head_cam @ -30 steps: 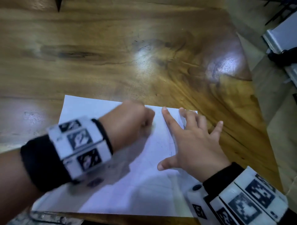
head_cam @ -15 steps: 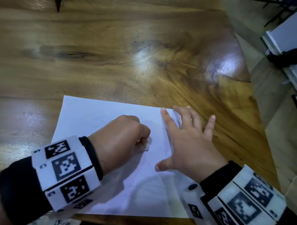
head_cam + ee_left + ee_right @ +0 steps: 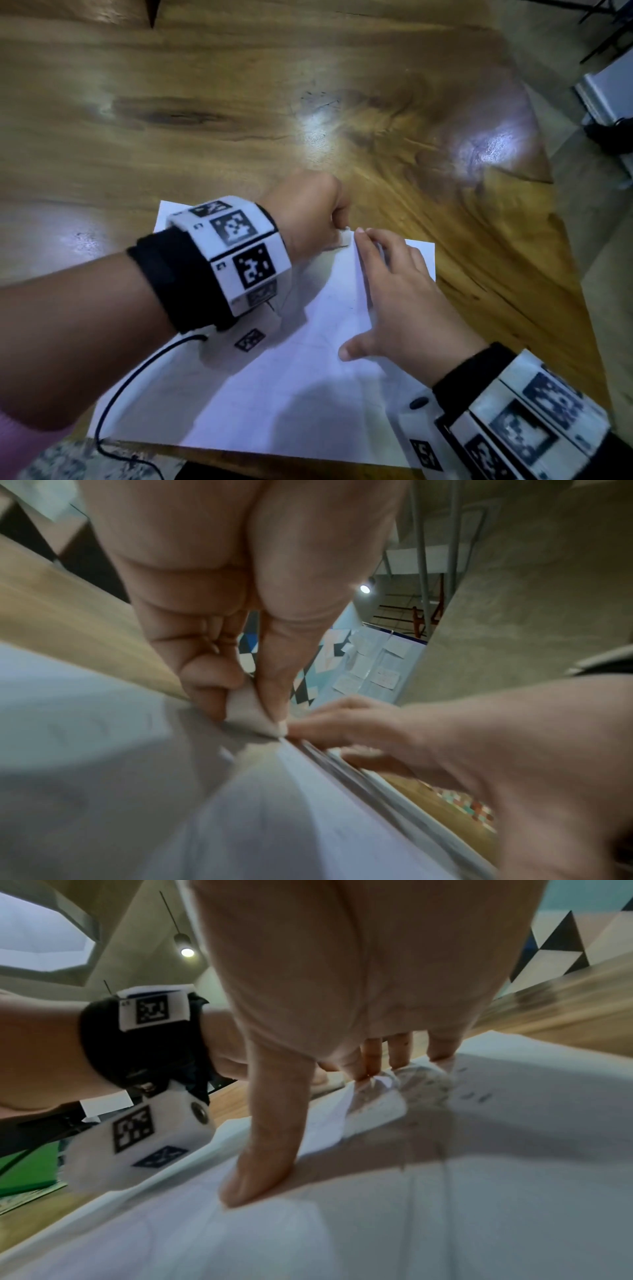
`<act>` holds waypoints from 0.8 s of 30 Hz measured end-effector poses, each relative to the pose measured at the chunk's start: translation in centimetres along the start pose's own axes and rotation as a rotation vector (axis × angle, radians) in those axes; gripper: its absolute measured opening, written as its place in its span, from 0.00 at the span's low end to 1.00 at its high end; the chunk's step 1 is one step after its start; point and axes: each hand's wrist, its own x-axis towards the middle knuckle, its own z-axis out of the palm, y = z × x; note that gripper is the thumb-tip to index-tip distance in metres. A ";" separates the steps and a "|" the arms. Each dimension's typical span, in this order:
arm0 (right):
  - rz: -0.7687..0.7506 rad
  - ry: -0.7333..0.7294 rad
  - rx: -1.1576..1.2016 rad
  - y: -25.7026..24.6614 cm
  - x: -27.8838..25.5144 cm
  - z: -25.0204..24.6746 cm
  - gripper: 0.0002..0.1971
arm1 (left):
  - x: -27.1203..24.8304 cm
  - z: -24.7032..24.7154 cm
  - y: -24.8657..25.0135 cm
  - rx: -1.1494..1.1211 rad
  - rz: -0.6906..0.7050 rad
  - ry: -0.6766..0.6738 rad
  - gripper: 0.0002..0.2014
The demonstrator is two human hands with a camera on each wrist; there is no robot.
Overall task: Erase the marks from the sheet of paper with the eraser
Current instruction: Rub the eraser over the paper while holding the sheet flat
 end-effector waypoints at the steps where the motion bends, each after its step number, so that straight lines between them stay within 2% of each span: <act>1: 0.001 -0.001 0.001 0.0 0.0 0.0 0.68 | -0.5 0.4 0.2 0.022 0.027 -0.022 0.03; 5: 0.000 -0.012 -0.020 -0.1 0.0 -0.1 0.68 | -1.3 0.6 0.6 0.053 0.104 -0.130 0.03; 8: -0.003 -0.021 -0.028 0.0 -0.2 -0.3 0.68 | -0.2 0.1 0.6 0.040 0.048 -0.038 0.06; 10: -0.006 -0.027 -0.027 0.0 -0.2 -0.3 0.67 | -0.5 0.4 0.6 0.057 0.062 -0.010 0.05; 13: -0.019 -0.044 -0.038 -0.1 -0.1 -0.4 0.64 | -2.1 0.6 0.0 0.083 0.104 -0.150 0.04; 14: -0.021 -0.048 -0.047 -0.1 0.0 -0.4 0.64 | -2.2 0.2 -0.4 0.086 0.088 -0.150 0.04; 17: -0.011 -0.056 -0.071 -0.4 0.0 -0.5 0.64 | -1.3 -1.0 -1.8 0.039 -0.026 0.044 0.03; 19: -0.008 -0.061 -0.092 -0.6 0.1 -0.6 0.64 | -1.2 -1.1 -2.2 0.007 -0.056 0.077 0.03; 22: 0.000 -0.071 -0.105 -0.7 0.2 -0.7 0.64 | -2.6 -0.4 -2.0 0.059 0.027 -0.030 0.05; 24: 0.005 -0.071 -0.113 -0.8 0.2 -0.7 0.64 | -2.9 -0.4 -1.9 0.057 0.029 -0.098 0.04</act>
